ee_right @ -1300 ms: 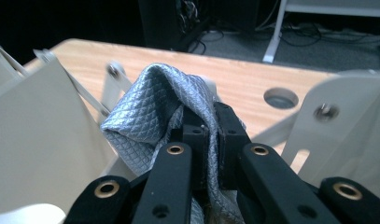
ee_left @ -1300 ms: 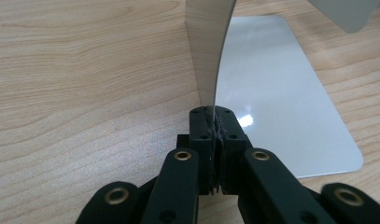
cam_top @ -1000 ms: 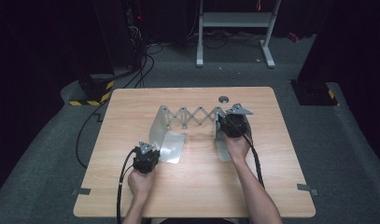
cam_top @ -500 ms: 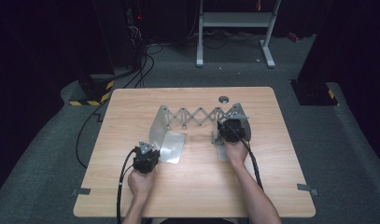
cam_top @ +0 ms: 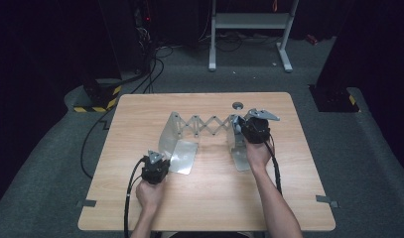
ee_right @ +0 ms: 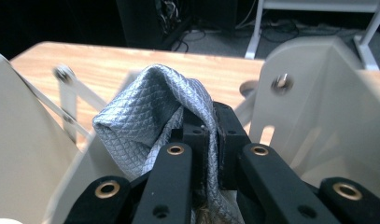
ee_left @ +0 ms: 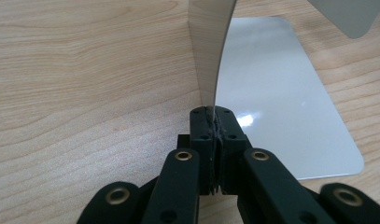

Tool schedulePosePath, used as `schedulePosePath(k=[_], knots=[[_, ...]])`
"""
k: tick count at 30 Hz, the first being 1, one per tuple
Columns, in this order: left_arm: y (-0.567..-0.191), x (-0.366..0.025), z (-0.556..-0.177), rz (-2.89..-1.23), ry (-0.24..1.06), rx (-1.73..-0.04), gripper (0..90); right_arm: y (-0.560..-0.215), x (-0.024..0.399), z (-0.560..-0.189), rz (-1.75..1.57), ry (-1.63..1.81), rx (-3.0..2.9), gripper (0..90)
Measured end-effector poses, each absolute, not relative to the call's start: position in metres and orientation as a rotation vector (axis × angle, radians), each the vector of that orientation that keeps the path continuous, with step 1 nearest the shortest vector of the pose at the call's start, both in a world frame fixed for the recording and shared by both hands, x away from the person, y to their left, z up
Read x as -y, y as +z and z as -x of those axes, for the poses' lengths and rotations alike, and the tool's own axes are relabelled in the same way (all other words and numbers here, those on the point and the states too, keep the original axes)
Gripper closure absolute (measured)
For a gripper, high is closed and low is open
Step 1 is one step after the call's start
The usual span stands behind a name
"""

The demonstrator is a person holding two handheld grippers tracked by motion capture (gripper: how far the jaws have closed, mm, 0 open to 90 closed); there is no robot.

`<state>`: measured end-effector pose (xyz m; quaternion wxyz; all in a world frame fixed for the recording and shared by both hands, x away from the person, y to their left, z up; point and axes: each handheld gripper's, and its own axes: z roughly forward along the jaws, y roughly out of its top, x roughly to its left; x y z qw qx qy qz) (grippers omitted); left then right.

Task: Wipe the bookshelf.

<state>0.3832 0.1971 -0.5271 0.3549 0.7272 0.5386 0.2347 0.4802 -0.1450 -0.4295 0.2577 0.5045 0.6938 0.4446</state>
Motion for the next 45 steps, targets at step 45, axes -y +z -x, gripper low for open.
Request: schedulePosePath(k=[45], knots=[[-0.527,-0.198,-0.383,-1.872,0.592,-1.392,87.9,-0.489,0.158,-0.491,-1.466,0.977,-1.952,86.0]])
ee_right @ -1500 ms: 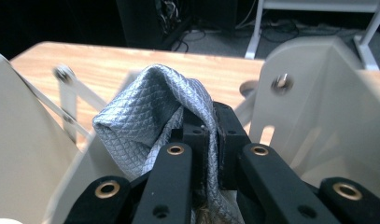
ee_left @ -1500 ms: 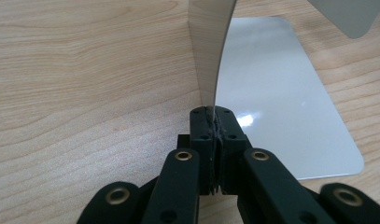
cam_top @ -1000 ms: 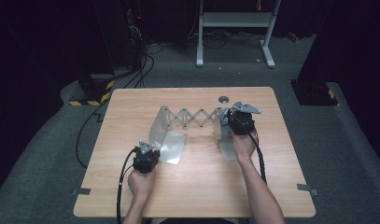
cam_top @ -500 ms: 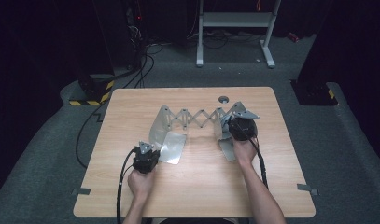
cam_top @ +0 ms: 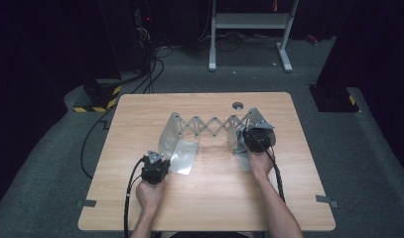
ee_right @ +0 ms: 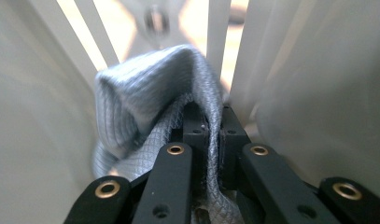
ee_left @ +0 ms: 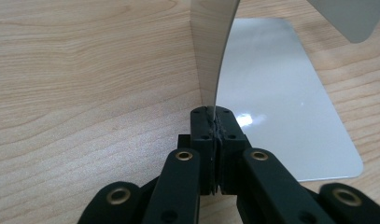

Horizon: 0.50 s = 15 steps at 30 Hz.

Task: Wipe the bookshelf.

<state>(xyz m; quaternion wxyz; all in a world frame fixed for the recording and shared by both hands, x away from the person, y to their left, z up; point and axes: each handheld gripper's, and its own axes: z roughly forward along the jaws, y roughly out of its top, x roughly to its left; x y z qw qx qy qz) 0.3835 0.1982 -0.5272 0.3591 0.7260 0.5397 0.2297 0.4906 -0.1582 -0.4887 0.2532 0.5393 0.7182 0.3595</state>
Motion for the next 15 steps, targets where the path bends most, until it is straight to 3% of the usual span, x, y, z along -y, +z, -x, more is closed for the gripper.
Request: schedulePosePath(k=[15], knots=[[-0.527,-0.198,-0.384,-1.874,0.589,-1.389,88.2,-0.416,0.163,-0.480,-1.361,1.118,-1.769,86.0]])
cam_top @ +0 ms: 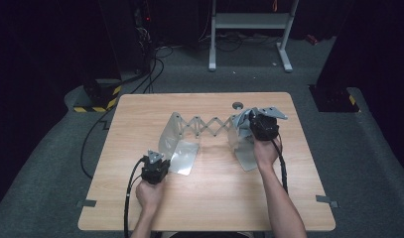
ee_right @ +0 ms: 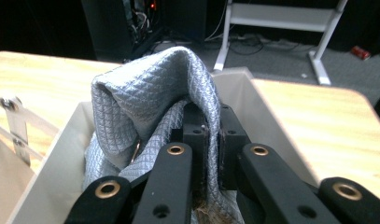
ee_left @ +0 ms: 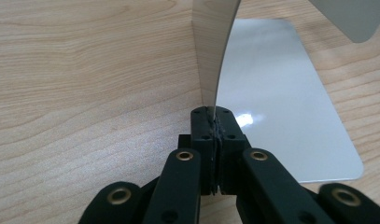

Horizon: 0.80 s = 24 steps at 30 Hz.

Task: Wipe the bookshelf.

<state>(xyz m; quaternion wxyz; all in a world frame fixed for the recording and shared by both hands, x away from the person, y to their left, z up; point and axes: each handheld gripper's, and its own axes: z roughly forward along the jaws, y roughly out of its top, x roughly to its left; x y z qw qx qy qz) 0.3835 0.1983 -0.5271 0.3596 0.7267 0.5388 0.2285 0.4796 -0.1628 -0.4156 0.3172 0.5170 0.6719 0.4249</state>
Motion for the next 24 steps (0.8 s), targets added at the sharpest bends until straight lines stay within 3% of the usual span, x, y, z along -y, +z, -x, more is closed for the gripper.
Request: schedulePosePath(k=[6,24], knots=[[-0.527,-0.198,-0.384,-1.874,0.587,-1.388,88.4,-0.417,0.164,-0.481,-1.348,1.082,-1.767,86.0],[-0.527,-0.199,-0.384,-1.868,0.578,-1.388,88.6,-0.476,0.161,-0.497,-1.409,0.958,-1.894,86.1]])
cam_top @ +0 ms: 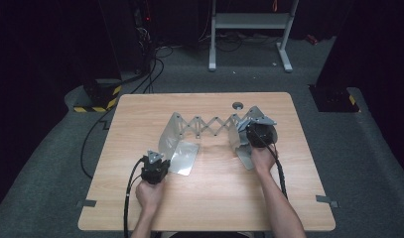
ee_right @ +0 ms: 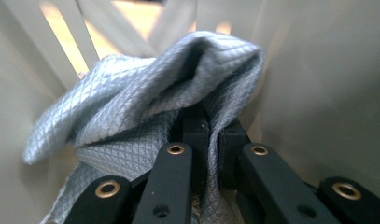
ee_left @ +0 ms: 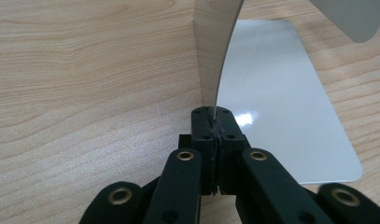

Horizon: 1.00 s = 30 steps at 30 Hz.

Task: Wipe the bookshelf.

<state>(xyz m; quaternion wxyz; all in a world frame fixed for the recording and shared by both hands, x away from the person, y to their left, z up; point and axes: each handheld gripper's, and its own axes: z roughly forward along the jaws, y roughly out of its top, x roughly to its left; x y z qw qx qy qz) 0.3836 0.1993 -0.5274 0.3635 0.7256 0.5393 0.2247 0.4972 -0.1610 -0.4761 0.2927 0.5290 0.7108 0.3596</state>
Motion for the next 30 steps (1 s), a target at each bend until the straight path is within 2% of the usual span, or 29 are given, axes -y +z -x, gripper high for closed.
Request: schedulePosePath(k=[7,11,30], knots=[[-0.527,-0.200,-0.384,-1.867,0.575,-1.388,88.6,-0.510,0.161,-0.501,-1.452,0.875,-1.972,86.2],[-0.527,-0.200,-0.384,-1.867,0.575,-1.388,88.6,-0.513,0.161,-0.502,-1.452,0.873,-1.980,86.2],[-0.527,-0.200,-0.384,-1.866,0.569,-1.390,88.6,-0.426,0.167,-0.488,-1.347,1.057,-1.807,86.2]])
